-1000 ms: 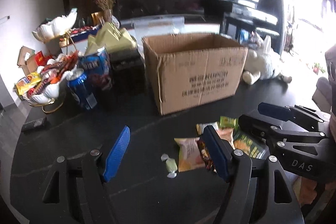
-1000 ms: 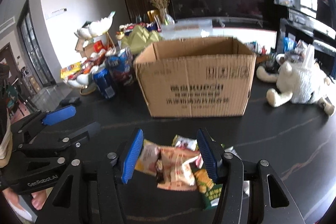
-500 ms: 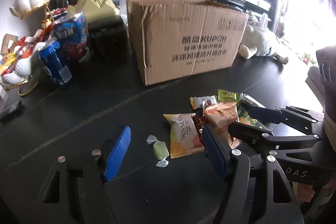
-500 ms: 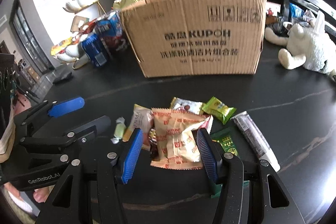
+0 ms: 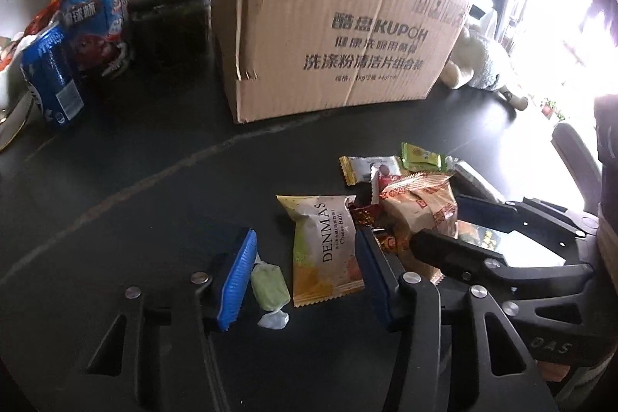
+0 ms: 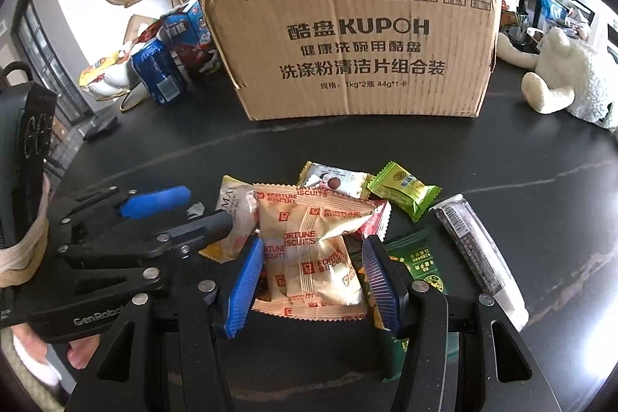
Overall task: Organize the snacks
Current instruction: 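Grasp the yellow DENMAS packet with the left gripper while the right grasps the Fortune Biscuits packet, then lift both held packets and carry them over the cardboard box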
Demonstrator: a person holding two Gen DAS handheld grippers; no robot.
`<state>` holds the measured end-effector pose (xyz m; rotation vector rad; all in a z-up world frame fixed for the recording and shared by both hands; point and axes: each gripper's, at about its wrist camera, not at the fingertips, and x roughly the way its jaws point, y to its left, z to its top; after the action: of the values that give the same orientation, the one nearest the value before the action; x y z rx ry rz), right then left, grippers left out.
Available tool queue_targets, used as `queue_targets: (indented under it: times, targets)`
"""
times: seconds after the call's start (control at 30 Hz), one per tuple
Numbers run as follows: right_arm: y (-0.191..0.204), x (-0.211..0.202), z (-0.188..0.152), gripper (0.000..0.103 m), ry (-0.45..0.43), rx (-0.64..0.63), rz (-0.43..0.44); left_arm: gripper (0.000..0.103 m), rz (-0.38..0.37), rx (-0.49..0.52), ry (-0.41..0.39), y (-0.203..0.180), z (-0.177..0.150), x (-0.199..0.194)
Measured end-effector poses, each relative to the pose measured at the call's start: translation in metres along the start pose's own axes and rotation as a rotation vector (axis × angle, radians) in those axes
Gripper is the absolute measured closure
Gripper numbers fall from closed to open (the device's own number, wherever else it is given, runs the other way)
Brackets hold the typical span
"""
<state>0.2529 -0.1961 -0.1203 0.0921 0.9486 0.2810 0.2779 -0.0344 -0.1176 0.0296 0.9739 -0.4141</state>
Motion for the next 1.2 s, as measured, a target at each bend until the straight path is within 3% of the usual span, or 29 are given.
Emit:
queue_targets:
  times: [0.3,0.57,0.73,1.2]
  targets:
    - [-0.01,0.008,0.002,0.052,0.013,0.042,0.019,0.052,-0.01,0.001,0.016,-0.004,0.005,0.013]
    - [-0.008,0.012,0.001,0.06,0.009,0.025,0.024,0.067,-0.03,-0.003,0.02,-0.005,0.005,0.019]
    - [-0.008,0.01,0.0,0.063,0.001,0.023,0.029,0.073,-0.012,-0.025,0.0,-0.004,0.004,0.015]
    - [-0.007,-0.014,0.006,0.063,-0.08,0.012,0.042,0.073,0.031,-0.013,-0.081,-0.011,0.009,-0.025]
